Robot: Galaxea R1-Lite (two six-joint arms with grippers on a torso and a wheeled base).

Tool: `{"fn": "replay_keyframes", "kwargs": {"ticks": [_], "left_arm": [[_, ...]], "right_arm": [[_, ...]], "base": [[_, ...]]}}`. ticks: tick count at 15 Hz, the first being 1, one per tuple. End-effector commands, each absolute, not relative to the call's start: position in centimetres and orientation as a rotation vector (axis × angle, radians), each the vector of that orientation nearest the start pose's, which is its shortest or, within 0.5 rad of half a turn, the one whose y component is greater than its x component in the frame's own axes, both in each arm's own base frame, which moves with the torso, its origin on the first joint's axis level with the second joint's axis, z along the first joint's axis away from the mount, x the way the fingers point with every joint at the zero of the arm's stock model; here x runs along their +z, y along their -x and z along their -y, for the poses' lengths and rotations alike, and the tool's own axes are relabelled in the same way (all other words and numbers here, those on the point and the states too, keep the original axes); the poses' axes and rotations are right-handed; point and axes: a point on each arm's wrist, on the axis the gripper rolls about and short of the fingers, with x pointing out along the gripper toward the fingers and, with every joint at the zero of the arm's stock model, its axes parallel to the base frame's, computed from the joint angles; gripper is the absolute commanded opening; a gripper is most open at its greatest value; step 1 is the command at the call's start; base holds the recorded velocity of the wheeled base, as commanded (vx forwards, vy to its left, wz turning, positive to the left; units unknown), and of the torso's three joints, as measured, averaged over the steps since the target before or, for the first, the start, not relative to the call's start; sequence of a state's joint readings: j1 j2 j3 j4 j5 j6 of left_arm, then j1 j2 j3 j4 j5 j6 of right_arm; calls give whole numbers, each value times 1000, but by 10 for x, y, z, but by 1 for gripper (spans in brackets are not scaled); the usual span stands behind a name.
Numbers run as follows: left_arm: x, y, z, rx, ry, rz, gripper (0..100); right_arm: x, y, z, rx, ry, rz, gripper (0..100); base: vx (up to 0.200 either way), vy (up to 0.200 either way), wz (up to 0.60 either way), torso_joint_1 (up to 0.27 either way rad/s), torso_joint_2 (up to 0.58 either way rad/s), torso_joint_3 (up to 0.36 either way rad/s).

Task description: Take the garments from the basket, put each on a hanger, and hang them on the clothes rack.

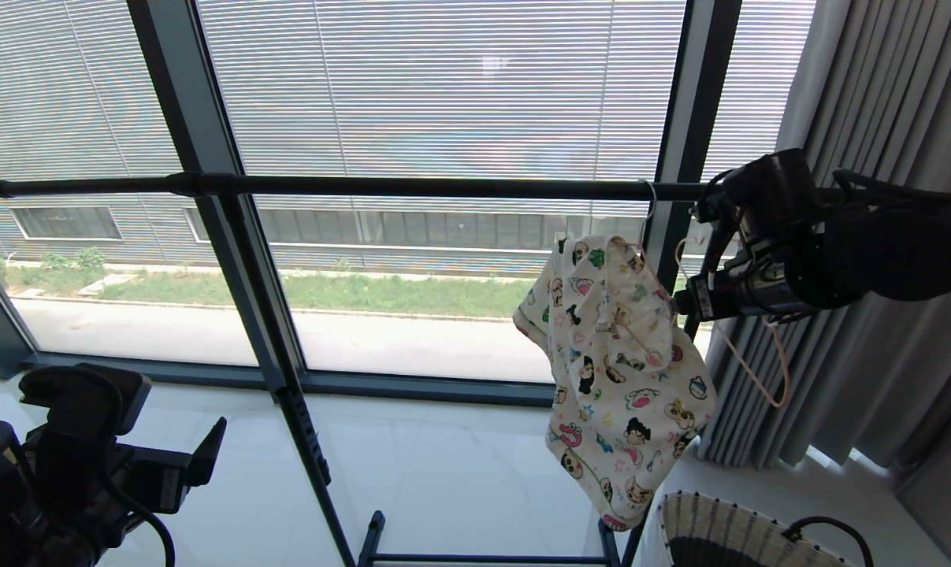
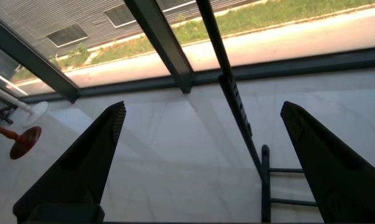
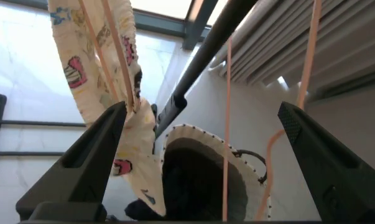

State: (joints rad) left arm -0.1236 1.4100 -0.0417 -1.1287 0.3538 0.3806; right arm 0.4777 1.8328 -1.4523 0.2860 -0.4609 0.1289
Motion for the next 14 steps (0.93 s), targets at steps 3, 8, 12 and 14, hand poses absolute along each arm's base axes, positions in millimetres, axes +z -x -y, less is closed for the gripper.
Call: {"fn": "replay_keyframes", "kwargs": {"ticks": [3, 8, 12, 14], "left_arm": [[117, -159, 11, 186, -432, -269, 100], [123, -154, 6, 222, -422, -238, 100], [129, -148, 2, 253, -410, -205, 100], [130, -147, 2, 254, -408, -197, 100]], "right_arm": [[267, -257, -121, -5, 214, -566, 100], [257, -224, -105, -13, 227, -593, 100], [255, -199, -94, -3, 237, -591, 100], [253, -187, -89, 5, 248, -589, 100]], "base": [[-200, 0, 0, 7, 4, 2], [-200, 0, 0, -4, 1, 5], [0, 0, 0, 0, 0, 0], [0, 0, 0, -45, 136, 69]]}}
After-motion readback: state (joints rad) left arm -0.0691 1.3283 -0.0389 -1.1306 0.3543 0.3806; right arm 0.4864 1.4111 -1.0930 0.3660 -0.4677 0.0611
